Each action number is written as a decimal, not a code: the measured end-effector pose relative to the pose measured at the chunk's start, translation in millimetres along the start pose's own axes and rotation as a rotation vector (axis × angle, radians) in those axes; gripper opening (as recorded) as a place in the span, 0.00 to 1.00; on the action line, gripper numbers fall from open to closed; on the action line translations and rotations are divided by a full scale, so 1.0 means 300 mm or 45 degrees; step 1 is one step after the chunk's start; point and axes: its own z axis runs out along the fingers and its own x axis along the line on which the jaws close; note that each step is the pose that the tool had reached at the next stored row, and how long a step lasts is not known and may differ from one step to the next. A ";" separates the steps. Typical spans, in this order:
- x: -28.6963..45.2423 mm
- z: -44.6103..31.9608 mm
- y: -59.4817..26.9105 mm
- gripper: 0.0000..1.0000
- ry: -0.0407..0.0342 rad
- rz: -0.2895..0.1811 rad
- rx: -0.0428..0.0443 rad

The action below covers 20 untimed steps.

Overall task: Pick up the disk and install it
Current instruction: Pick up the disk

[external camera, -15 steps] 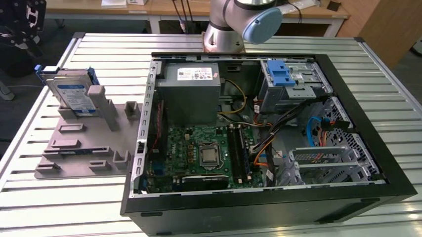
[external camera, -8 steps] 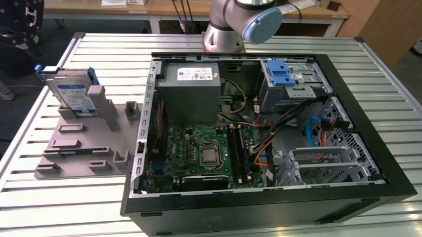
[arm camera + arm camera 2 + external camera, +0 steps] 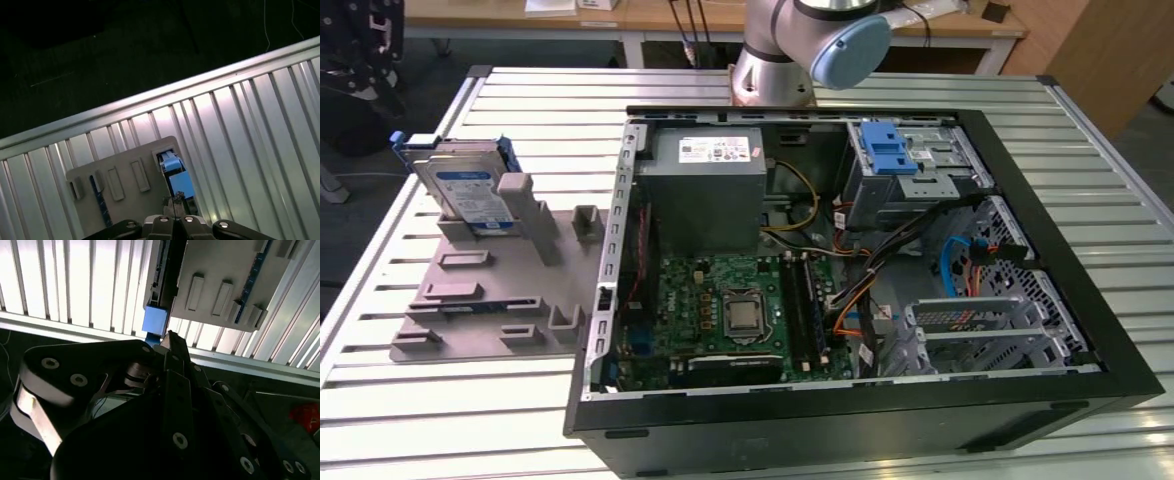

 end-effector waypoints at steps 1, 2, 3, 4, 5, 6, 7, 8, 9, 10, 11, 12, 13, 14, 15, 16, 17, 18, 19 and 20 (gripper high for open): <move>0.000 0.000 0.000 0.11 0.0006 -0.014 0.000; 0.000 0.000 0.000 0.11 0.0012 -0.030 -0.001; 0.000 0.000 0.000 0.11 0.0017 -0.045 -0.001; 0.000 0.000 0.000 0.11 0.0024 -0.060 -0.001; 0.000 0.000 0.000 0.11 0.0030 -0.076 -0.002; 0.000 0.000 0.000 0.11 0.0037 -0.093 -0.002; 0.000 0.000 0.000 0.11 0.0044 -0.112 -0.002; 0.000 0.000 0.000 0.11 0.0052 -0.132 -0.003; 0.000 0.000 0.000 0.11 0.0062 -0.156 -0.003; 0.000 0.001 0.000 0.11 0.0070 -0.179 -0.003; 0.000 0.001 0.000 0.11 0.0080 -0.202 -0.004; 0.000 0.001 0.000 0.11 0.0089 -0.225 -0.005; 0.000 0.002 0.000 0.11 0.0098 -0.248 -0.005; 0.000 0.002 0.000 0.11 0.0107 -0.270 -0.005; 0.000 0.003 0.000 0.11 0.0115 -0.293 -0.006; 0.000 0.003 0.000 0.11 0.0122 -0.308 -0.006; -0.001 0.005 0.000 0.11 0.0124 -0.313 -0.006; -0.003 0.007 -0.001 0.11 0.0126 -0.313 -0.006; -0.006 0.011 -0.003 0.11 0.0127 -0.313 -0.006; -0.007 0.017 -0.003 0.11 0.0126 -0.313 -0.006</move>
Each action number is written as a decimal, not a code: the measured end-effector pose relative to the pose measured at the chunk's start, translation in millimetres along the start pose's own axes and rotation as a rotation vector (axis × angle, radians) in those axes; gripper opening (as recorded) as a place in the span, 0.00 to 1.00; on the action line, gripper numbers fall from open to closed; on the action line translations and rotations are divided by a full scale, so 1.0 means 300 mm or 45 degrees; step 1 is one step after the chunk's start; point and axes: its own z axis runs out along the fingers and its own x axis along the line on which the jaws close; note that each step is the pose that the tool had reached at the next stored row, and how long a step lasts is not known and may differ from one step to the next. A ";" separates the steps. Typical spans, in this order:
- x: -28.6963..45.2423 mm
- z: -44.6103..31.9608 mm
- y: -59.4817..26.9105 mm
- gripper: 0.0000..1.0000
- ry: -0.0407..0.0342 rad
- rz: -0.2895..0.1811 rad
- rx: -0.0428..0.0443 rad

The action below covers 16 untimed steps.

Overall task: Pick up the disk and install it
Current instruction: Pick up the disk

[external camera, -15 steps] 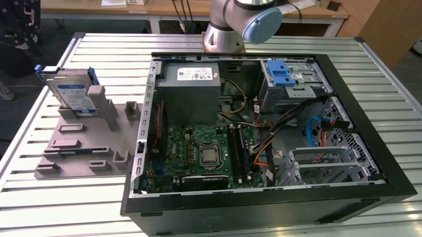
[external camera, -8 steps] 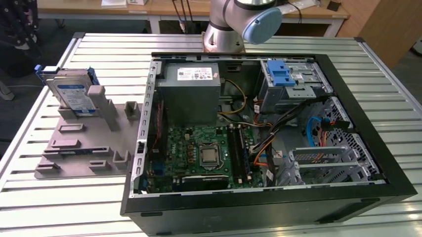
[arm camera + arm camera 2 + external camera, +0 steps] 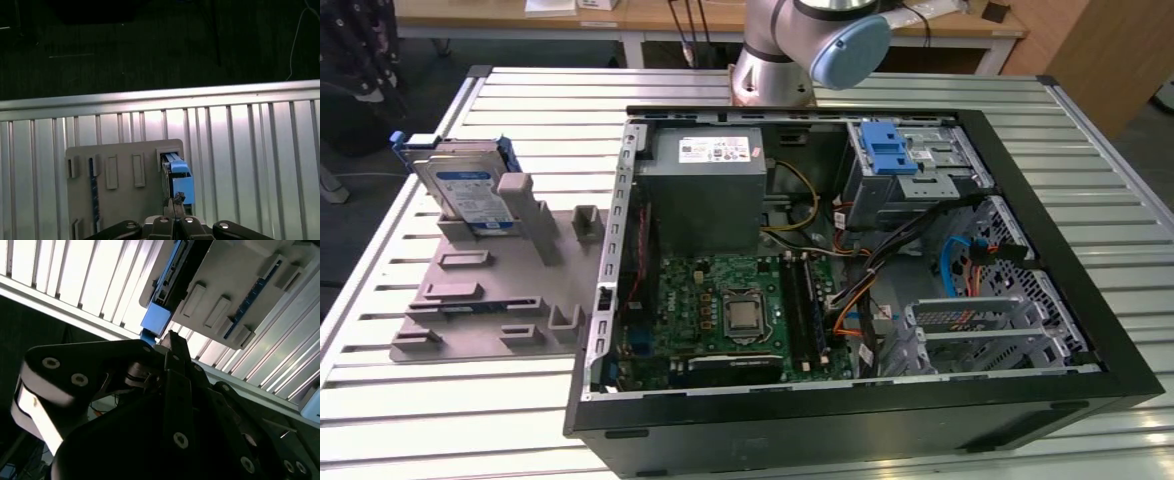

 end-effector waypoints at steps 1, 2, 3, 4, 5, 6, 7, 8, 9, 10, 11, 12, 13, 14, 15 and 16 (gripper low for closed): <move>0.000 0.005 0.000 0.11 0.0000 0.000 0.000; 0.000 0.008 -0.001 0.11 0.0006 0.000 0.000; 0.000 0.008 0.000 0.16 0.0008 0.000 0.000; 0.000 0.008 0.000 0.23 0.0009 0.000 0.000; 0.000 0.008 0.000 0.29 0.0009 0.000 0.000; 0.000 0.008 0.000 0.29 0.0009 0.000 0.000; 0.000 0.011 0.000 0.35 0.0006 0.000 0.001; 0.000 0.015 -0.001 0.35 0.0004 0.000 0.002; 0.000 0.020 -0.001 0.41 0.0005 0.000 0.002; 0.000 0.026 -0.001 0.47 0.0005 0.000 0.002; 0.000 0.032 -0.002 0.47 0.0005 0.000 0.002; 0.000 0.038 -0.002 0.53 0.0006 0.000 0.002; 0.000 0.045 -0.002 0.53 0.0005 0.002 0.002; 0.000 0.050 -0.002 0.53 0.0005 0.003 0.002; -0.002 0.057 -0.002 0.53 0.0004 0.005 0.003; -0.005 0.062 -0.003 0.53 0.0005 0.005 0.002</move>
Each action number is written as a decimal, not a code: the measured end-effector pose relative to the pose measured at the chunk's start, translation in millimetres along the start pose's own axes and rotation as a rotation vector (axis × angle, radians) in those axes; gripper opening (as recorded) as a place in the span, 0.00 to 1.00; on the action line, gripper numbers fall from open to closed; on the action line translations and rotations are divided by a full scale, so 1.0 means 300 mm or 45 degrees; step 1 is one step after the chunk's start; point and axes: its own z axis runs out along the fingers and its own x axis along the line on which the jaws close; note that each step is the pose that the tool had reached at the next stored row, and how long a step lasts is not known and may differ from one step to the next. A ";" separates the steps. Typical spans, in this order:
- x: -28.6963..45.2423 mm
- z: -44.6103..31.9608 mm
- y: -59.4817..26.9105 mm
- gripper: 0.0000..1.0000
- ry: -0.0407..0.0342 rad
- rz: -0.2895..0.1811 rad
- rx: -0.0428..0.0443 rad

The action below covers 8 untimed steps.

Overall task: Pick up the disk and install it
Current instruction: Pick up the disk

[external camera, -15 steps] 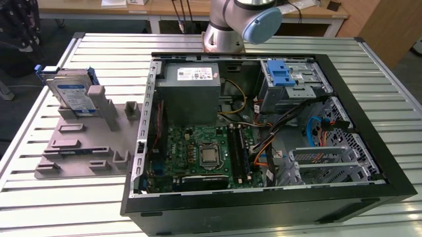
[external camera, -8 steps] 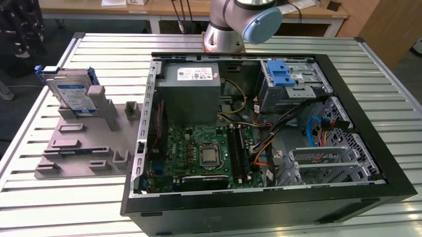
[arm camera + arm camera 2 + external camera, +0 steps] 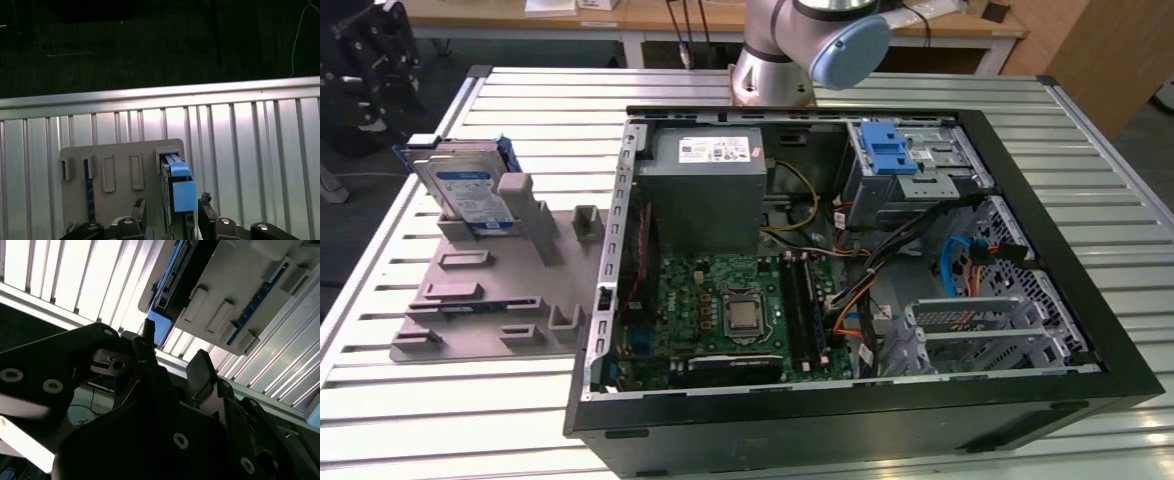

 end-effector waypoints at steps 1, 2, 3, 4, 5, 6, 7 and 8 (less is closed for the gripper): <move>-0.005 0.006 -0.001 0.53 0.0000 0.000 0.000; -0.010 0.012 -0.001 0.53 -0.0001 0.000 0.000; -0.014 0.017 -0.001 0.53 -0.0003 0.000 0.000; -0.015 0.023 -0.001 0.53 -0.0003 0.000 0.001; -0.015 0.029 -0.002 0.53 -0.0001 0.000 0.000; -0.015 0.035 -0.002 0.53 0.0000 0.000 0.000; -0.015 0.041 -0.002 0.53 -0.0001 0.000 0.001; -0.015 0.047 -0.002 0.53 -0.0003 0.000 0.002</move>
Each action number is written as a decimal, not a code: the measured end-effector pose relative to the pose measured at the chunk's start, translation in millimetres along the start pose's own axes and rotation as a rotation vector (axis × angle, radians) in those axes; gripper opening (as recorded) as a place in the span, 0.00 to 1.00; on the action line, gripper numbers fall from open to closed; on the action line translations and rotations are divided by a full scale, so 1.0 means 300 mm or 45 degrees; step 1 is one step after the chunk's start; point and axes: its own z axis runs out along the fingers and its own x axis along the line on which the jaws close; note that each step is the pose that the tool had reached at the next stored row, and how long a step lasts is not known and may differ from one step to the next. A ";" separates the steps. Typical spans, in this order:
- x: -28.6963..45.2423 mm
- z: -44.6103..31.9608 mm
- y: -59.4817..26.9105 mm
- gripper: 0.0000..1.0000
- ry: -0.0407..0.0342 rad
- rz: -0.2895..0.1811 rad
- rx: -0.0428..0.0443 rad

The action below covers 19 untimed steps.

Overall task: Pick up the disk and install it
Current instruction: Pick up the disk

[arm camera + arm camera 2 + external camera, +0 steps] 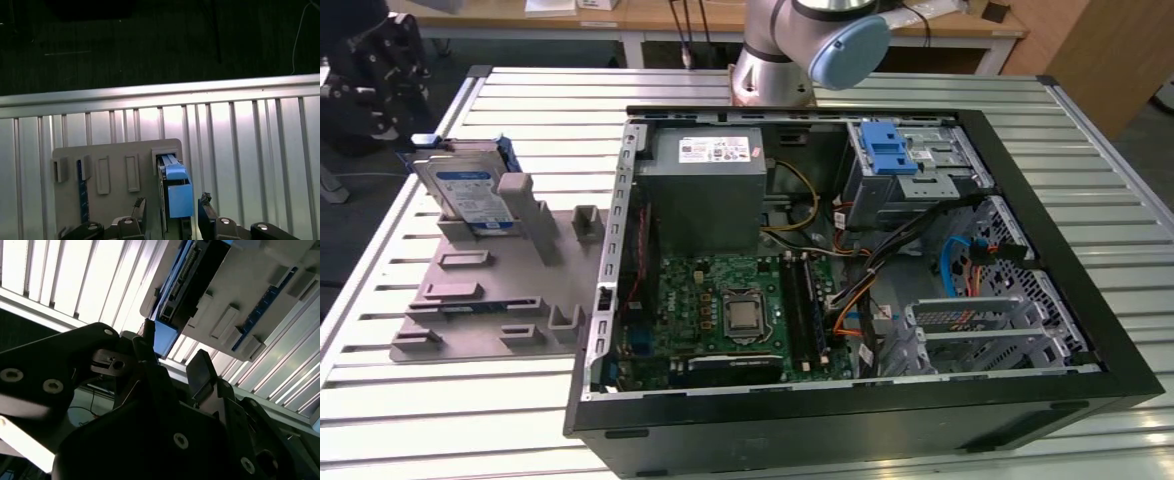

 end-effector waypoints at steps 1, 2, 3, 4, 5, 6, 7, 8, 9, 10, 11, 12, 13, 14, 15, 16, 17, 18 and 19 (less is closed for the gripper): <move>0.000 0.006 0.000 0.53 -0.0001 0.000 0.001; 0.000 0.012 0.000 0.53 -0.0001 0.000 0.002; 0.000 0.018 0.000 0.53 -0.0002 -0.001 0.002; -0.002 0.022 0.000 0.53 -0.0002 -0.001 0.003; -0.003 0.026 0.000 0.53 -0.0002 -0.001 0.003; -0.004 0.030 0.001 0.53 -0.0002 -0.001 0.003; -0.004 0.035 0.002 0.53 -0.0003 -0.001 0.005; -0.004 0.041 0.004 0.53 -0.0005 -0.001 0.006; -0.003 0.047 0.006 0.53 -0.0006 -0.002 0.007; -0.003 0.053 0.007 0.53 -0.0007 -0.002 0.008; -0.003 0.060 0.008 0.53 -0.0006 -0.002 0.008; -0.003 0.066 0.010 0.53 -0.0008 -0.002 0.009; -0.002 0.072 0.012 0.53 -0.0007 -0.002 0.010; -0.002 0.078 0.013 0.53 -0.0007 -0.002 0.010; -0.002 0.084 0.013 0.53 -0.0008 -0.002 0.010; -0.003 0.090 0.014 0.53 -0.0008 -0.002 0.010; -0.003 0.096 0.014 0.53 -0.0008 -0.002 0.010; -0.004 0.101 0.014 0.53 -0.0008 -0.002 0.010; -0.005 0.108 0.014 0.53 -0.0008 -0.002 0.010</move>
